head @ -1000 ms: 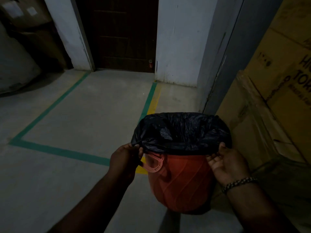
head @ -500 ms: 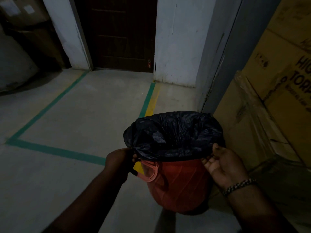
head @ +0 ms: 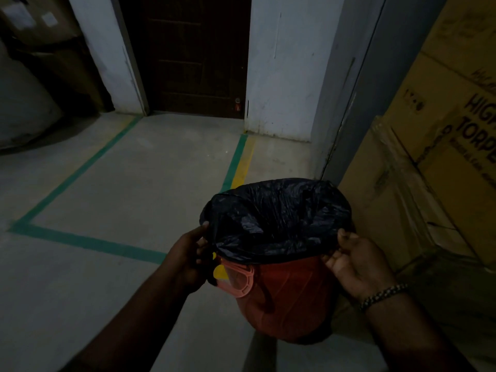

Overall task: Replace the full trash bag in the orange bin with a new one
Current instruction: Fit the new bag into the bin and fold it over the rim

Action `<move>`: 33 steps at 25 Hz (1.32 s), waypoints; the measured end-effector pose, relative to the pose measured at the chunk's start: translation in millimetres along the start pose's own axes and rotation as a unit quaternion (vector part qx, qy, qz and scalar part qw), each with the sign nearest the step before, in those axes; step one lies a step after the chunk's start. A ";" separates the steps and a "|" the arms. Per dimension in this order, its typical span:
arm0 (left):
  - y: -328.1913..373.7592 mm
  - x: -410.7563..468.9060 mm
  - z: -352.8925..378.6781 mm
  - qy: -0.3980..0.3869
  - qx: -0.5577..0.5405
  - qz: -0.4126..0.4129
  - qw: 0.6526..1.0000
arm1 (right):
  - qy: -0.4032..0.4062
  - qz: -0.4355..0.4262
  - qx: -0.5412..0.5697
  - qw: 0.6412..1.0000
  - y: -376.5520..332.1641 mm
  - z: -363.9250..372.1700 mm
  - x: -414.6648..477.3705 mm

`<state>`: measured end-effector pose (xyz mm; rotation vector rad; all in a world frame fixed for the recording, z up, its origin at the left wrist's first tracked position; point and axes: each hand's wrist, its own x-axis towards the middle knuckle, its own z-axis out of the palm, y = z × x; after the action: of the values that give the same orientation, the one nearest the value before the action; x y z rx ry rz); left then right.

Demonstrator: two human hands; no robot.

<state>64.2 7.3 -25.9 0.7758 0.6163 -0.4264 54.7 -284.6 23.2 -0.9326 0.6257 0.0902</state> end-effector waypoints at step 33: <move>-40.3 -40.1 51.5 0.011 -0.054 0.033 0.998 | 0.071 -0.013 0.108 0.992 9.3 16.0 -12.7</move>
<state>29.8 -52.1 8.1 0.6970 0.6276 -0.3224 48.6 -264.2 30.2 -0.7414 0.7383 -0.0671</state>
